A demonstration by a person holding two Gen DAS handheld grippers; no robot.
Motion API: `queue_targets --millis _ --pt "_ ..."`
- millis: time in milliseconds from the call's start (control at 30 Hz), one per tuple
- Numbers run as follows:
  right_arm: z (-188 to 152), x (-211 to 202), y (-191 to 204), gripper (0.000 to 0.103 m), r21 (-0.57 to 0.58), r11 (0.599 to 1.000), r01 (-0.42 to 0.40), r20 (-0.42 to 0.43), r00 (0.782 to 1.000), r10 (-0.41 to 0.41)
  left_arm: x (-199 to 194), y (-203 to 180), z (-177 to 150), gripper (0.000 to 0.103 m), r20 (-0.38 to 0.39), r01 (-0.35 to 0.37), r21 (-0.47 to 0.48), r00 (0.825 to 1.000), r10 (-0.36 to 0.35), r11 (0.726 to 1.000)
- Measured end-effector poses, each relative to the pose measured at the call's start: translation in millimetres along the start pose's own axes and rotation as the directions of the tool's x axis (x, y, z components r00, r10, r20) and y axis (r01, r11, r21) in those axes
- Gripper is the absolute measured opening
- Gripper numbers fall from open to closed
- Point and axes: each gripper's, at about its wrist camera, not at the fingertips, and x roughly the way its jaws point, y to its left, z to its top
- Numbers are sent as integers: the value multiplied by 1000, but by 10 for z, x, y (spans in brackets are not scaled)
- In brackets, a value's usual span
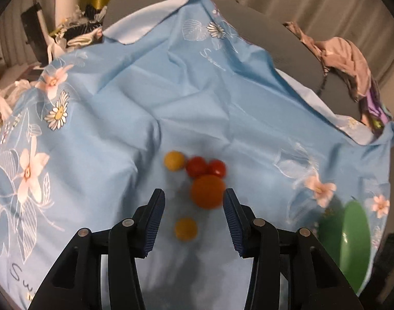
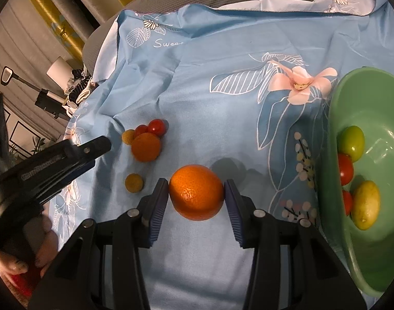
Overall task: Organize fruits
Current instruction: 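Lift the orange in the right gripper while the left gripper lifts its orange, then carry the orange in the right gripper over the green bowl while the left carries its orange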
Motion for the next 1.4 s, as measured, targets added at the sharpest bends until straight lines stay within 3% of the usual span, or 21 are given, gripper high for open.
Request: queue_targets --millis 133,233,333,400,500,733,833,1033,1200,1400 --pt "5 -22 -23 46 4 1000 -7 5 1000 7 371 -7 3 46 -102 26 17 995 -24 1000" --pt "20 -37 -55 46 12 1000 -3 14 1000 3 391 -136 -18 46 -99 59 57 994 -53 997" --pt "19 -17 -75 46 17 1000 -5 6 1000 4 452 -266 -8 46 -67 -6 128 998 15 992" --pt "3 13 -60 45 12 1000 -6 -5 1000 6 567 -245 -31 46 -99 -34 124 994 46 992" --pt "16 57 -38 45 7 1000 -3 -15 1000 3 703 -162 -35 46 -151 -11 95 988 26 995" --pt "3 71 -4 45 -9 1000 10 -14 1000 -10 656 -77 -45 41 -104 0 62 995 6 998" --pt "4 32 -4 45 -13 1000 10 1 1000 -10 488 -87 -93 41 -67 -2 68 998 7 998" --pt "7 -158 -8 45 -11 1000 6 53 999 -5 -81 -157 -96 41 51 92 67 994 -95 994" --pt "9 -453 -50 45 1 1000 -13 131 991 13 -563 -325 -131 41 151 178 116 969 -195 977" --pt "-8 -847 -180 45 36 999 3 238 971 -11 -805 -596 -282 41 167 256 210 941 -293 943"
